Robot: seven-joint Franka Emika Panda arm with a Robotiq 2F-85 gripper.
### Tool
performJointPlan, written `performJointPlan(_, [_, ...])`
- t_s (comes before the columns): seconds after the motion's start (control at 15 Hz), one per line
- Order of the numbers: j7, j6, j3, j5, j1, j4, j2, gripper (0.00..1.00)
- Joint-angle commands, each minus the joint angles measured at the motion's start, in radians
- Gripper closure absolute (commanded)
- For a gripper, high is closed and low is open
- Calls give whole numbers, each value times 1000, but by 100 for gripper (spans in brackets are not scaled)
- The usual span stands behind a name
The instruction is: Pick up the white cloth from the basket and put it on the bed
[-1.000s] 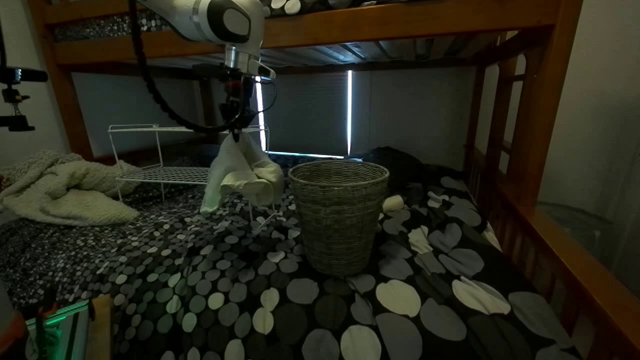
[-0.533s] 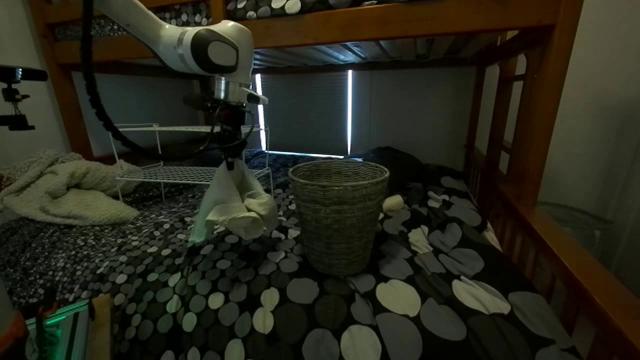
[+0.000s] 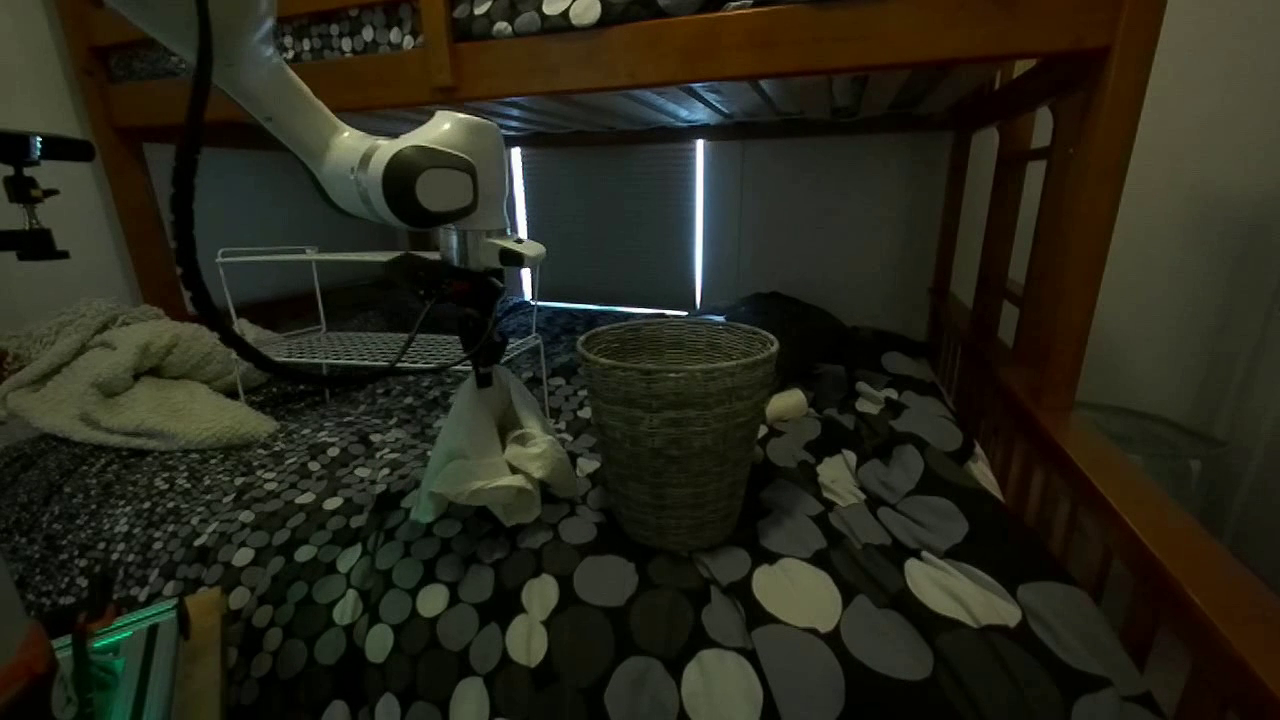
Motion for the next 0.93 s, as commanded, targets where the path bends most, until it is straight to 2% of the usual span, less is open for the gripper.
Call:
performJointPlan(0.0, [87, 147, 1, -75, 0, -12, 62, 98])
performJointPlan(0.2, [118, 222, -7, -95, 9, -2, 126, 98])
performJointPlan(0.27, [121, 229, -9, -97, 12, 4, 142, 68])
performJointPlan(0.33, [112, 230, -11, -85, 13, 14, 154, 68])
performJointPlan(0.47, [72, 220, -7, -50, 11, 35, 164, 54])
performJointPlan(0.53, [79, 170, -17, -87, 11, 53, 159, 47])
performJointPlan(0.67, [34, 93, -17, -72, 3, 91, 145, 31])
performJointPlan(0.8, [-5, -81, -20, -58, -6, 156, 122, 16])
performJointPlan(0.87, [1, -142, -28, -88, -6, 184, 112, 9])
